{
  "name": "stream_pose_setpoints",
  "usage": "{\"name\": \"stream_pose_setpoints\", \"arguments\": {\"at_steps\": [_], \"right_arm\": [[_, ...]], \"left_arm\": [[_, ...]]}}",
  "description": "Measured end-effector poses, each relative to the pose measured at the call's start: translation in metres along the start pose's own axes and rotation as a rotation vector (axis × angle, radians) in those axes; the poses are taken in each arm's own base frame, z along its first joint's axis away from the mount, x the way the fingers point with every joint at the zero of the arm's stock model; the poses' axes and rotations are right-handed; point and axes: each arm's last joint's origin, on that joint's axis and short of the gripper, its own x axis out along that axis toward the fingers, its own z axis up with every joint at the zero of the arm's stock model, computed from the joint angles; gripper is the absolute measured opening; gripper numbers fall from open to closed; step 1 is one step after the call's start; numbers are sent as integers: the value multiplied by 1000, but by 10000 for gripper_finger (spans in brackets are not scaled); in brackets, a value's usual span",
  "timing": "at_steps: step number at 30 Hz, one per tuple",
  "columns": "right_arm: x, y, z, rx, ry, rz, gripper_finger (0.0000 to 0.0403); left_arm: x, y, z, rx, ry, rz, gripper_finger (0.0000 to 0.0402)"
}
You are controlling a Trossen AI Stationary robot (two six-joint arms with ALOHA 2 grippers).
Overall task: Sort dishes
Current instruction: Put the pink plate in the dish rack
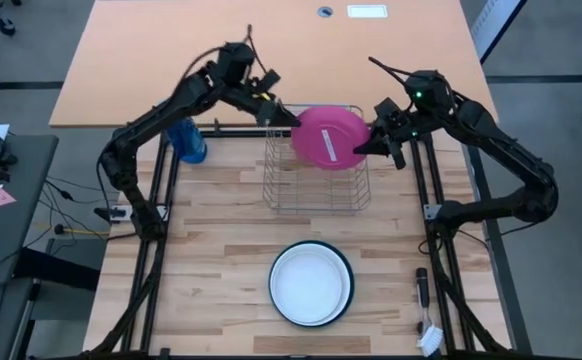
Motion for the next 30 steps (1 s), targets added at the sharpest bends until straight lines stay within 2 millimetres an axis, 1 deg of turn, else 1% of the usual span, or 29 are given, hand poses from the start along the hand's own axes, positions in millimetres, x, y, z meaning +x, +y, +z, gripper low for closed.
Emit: {"name": "stream_pose_setpoints", "arguments": {"at_steps": [6,10,13,16,18,21,25,30], "right_arm": [[-1,-7,0,14,0,-46,64],[3,-16,2,-5,-10,-55,64],[9,-26,2,-35,4,-61,64],[18,-39,1,-21,19,-62,62],[25,-48,0,1,37,-56,50],[40,-59,-4,26,74,-39,15],[56,-67,-6,36,99,-21,12],[62,-69,-1,41,59,-15,7]], "left_arm": [[-26,-3,7,31,-53,20,174],[-43,-6,10,45,-94,41,174],[-55,-9,12,73,-124,60,174],[-66,-11,13,80,-138,74,174],[-70,-9,13,86,-141,86,174],[-75,-5,13,103,-142,111,174],[-81,0,12,111,-137,140,174],[-87,4,13,121,-143,163,174]]}}
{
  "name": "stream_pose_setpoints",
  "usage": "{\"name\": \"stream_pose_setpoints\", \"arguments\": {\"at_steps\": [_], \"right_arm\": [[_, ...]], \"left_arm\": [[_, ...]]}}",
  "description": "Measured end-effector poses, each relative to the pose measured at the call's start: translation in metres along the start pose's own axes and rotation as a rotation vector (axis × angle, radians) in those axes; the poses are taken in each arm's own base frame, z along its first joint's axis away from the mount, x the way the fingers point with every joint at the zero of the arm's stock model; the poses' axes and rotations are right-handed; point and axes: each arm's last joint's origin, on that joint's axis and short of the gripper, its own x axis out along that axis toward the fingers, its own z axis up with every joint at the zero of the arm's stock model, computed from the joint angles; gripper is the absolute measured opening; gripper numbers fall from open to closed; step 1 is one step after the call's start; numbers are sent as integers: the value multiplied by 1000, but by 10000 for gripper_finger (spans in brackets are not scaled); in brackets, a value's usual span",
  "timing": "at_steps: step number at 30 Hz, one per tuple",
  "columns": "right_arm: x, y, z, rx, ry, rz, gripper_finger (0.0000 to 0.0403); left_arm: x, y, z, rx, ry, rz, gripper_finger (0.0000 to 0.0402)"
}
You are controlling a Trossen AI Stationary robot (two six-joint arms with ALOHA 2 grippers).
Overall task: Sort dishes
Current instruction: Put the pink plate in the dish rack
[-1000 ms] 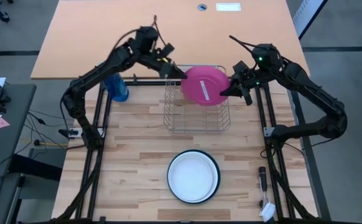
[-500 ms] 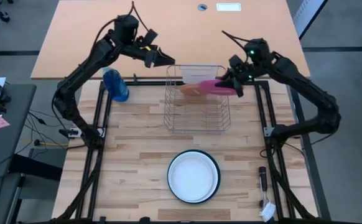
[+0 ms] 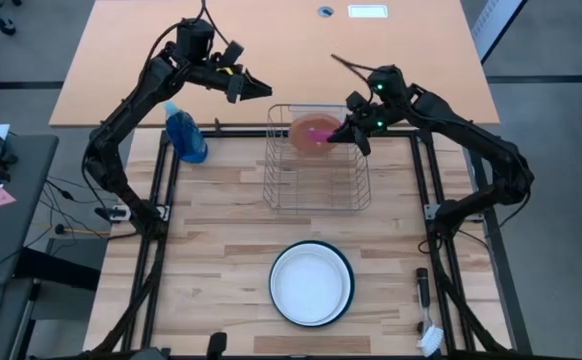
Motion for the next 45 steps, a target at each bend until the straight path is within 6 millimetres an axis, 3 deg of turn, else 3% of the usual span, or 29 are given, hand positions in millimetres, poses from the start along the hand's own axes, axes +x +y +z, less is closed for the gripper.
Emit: {"name": "stream_pose_setpoints", "arguments": {"at_steps": [10,21,28,45], "right_arm": [[-3,3,11,220,-70,183,7],[56,-51,-4,339,10,218,7],[73,-74,-10,400,4,210,7],[63,-87,-12,433,-9,206,7]], "left_arm": [[-3,3,1,26,-7,11,174],[-3,3,-1,78,7,16,174],[-3,4,-5,72,37,23,174],[-3,5,-6,119,50,29,174]]}}
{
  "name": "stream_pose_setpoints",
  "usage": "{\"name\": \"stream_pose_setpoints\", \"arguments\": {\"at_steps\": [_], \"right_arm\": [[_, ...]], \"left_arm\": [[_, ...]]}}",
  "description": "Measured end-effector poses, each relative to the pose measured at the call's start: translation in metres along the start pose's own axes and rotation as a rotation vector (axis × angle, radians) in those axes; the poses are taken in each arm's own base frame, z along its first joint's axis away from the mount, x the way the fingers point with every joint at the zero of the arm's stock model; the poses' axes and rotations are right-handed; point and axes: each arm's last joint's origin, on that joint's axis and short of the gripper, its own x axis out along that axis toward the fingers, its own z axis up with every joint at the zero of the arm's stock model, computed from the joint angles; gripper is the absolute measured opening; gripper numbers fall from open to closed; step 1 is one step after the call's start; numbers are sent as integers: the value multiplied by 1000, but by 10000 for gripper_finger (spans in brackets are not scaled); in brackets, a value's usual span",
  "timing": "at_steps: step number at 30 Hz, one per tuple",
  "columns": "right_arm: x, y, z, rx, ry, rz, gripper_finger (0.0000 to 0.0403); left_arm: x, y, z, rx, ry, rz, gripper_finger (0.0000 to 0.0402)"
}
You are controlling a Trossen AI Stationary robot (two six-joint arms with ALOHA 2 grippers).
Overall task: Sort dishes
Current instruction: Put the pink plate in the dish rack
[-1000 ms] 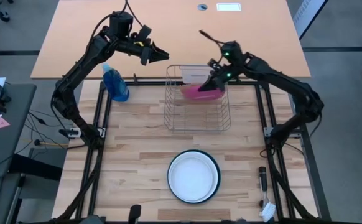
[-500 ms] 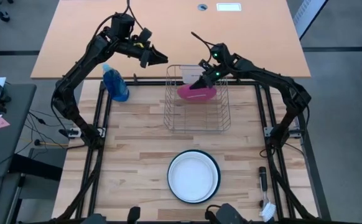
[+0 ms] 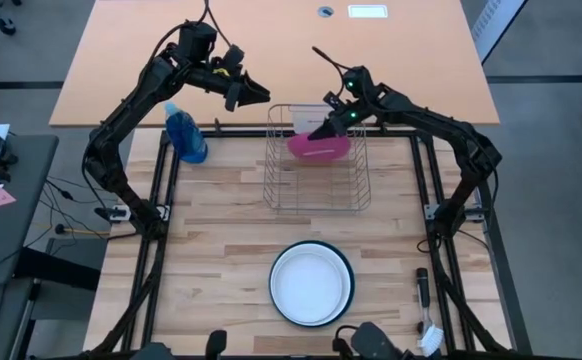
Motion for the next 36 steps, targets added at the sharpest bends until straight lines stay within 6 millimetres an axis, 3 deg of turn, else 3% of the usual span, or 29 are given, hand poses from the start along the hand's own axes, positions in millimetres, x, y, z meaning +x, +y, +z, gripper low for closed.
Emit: {"name": "stream_pose_setpoints", "arguments": {"at_steps": [23,36], "right_arm": [[-2,-3,-4,2,15,-22,10],[8,3,-8,57,49,-8,10]], "left_arm": [[0,1,0,48,-2,35,174],[0,1,-2,30,17,36,174]]}}
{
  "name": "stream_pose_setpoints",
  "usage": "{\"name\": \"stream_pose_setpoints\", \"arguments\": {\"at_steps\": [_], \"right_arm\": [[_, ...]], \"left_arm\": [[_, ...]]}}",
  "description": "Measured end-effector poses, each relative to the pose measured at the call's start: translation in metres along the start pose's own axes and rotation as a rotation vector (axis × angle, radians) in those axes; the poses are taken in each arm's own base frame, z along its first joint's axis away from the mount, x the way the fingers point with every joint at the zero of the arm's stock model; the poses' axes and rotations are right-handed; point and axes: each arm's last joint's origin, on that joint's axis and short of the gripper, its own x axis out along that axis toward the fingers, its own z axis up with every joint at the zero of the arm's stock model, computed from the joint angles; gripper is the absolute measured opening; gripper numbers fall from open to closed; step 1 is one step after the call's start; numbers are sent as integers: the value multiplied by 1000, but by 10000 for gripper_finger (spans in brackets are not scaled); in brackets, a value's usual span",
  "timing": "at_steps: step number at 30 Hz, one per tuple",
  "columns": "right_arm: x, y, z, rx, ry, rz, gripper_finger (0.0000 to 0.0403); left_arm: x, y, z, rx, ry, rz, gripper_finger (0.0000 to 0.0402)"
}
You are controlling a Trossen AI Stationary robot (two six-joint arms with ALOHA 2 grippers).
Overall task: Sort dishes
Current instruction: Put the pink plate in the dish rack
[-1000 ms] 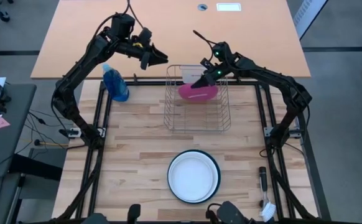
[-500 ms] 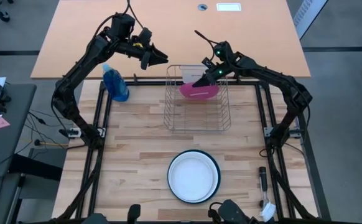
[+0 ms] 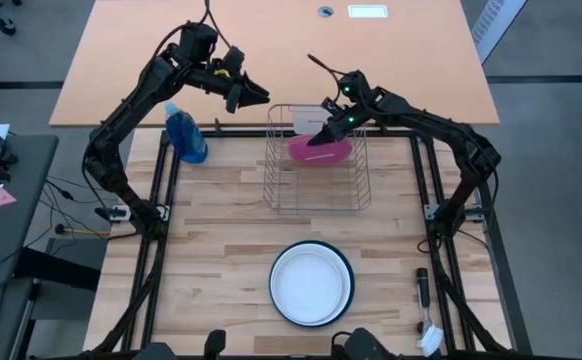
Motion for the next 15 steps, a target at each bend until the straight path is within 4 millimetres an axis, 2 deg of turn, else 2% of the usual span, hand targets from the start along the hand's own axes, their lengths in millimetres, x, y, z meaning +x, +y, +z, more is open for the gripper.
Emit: {"name": "stream_pose_setpoints", "arguments": {"at_steps": [7,15], "right_arm": [[7,4,-1,-28,0,-30,11],[3,-2,0,-24,-24,-86,11]], "left_arm": [[0,0,-1,2,5,0,174],[0,0,-1,2,6,0,174]]}}
